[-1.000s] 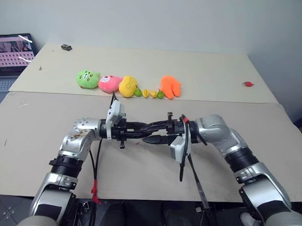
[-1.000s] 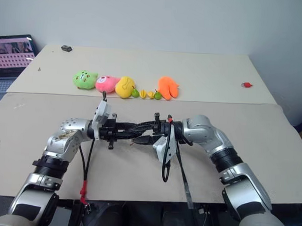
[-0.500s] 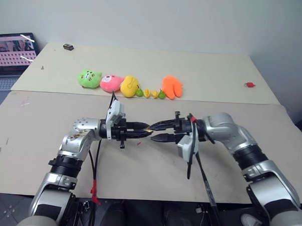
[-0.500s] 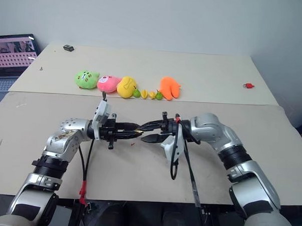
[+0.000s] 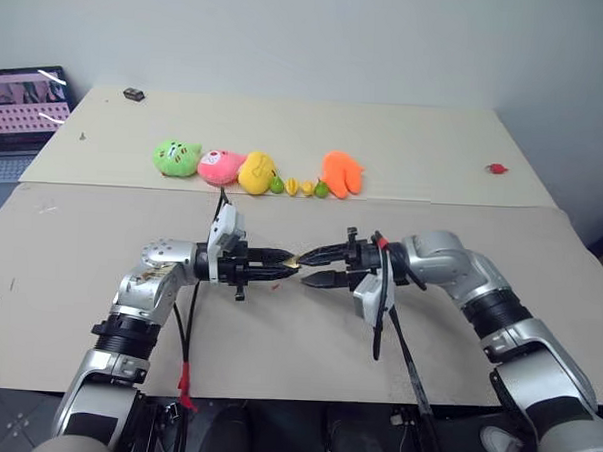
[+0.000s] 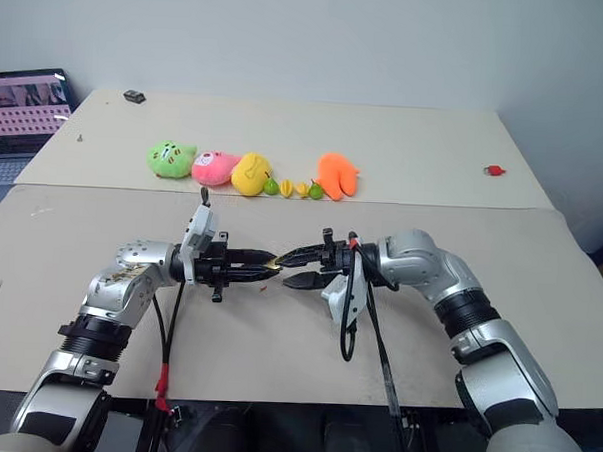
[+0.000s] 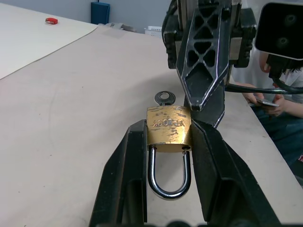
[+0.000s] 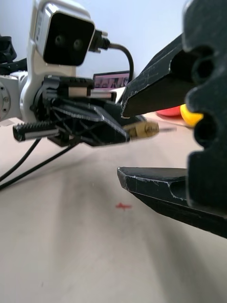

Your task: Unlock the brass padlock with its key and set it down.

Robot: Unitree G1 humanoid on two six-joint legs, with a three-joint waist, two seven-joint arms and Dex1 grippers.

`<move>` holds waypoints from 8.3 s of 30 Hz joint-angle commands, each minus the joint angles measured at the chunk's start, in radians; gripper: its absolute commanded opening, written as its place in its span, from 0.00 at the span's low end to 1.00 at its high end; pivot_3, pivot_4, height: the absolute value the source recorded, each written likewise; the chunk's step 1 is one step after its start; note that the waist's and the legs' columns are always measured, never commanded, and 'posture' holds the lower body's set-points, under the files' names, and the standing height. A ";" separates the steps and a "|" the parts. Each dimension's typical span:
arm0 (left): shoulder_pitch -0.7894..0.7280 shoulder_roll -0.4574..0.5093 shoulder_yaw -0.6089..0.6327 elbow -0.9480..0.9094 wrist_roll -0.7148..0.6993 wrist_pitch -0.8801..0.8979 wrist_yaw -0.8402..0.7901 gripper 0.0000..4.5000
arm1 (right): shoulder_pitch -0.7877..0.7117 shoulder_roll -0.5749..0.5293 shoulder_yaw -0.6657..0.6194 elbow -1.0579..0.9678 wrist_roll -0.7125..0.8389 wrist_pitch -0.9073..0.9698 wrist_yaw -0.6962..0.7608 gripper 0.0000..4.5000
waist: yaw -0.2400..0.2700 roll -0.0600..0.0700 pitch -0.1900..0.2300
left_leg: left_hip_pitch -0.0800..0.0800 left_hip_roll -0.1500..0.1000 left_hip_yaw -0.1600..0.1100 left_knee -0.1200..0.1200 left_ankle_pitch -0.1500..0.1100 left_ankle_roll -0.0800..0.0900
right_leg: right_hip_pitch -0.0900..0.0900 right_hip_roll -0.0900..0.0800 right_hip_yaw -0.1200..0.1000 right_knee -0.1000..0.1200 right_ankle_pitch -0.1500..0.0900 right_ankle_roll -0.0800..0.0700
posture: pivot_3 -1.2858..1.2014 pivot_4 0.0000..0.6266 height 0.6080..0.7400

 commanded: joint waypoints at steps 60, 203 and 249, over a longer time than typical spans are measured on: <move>0.000 0.018 -0.004 -0.149 -0.076 0.204 0.005 0.56 | -0.113 0.058 -0.005 0.104 -0.165 -0.065 -0.196 0.04 | -0.004 0.000 0.000 | 0.000 0.000 0.000 0.000 0.000 0.000 | 0.000 0.000 0.000 0.000 0.000 0.000 | 0.52 0.24 0.86; -0.071 -0.134 0.231 -0.083 -0.201 0.230 0.437 0.01 | -0.159 -0.011 -0.010 0.142 -0.313 -0.031 -0.418 0.04 | -0.004 -0.001 0.000 | 0.000 -0.001 -0.001 0.000 0.000 -0.001 | 0.000 -0.001 0.000 0.000 0.000 0.000 | 0.52 0.24 0.86; 0.045 -0.023 0.182 -0.221 -0.278 0.309 0.329 0.01 | -0.167 -0.004 -0.023 0.096 -0.276 -0.027 -0.396 0.04 | -0.018 -0.003 0.002 | 0.000 -0.003 -0.003 -0.003 0.003 -0.003 | 0.000 -0.002 0.000 0.000 0.000 0.000 | 0.52 0.24 0.86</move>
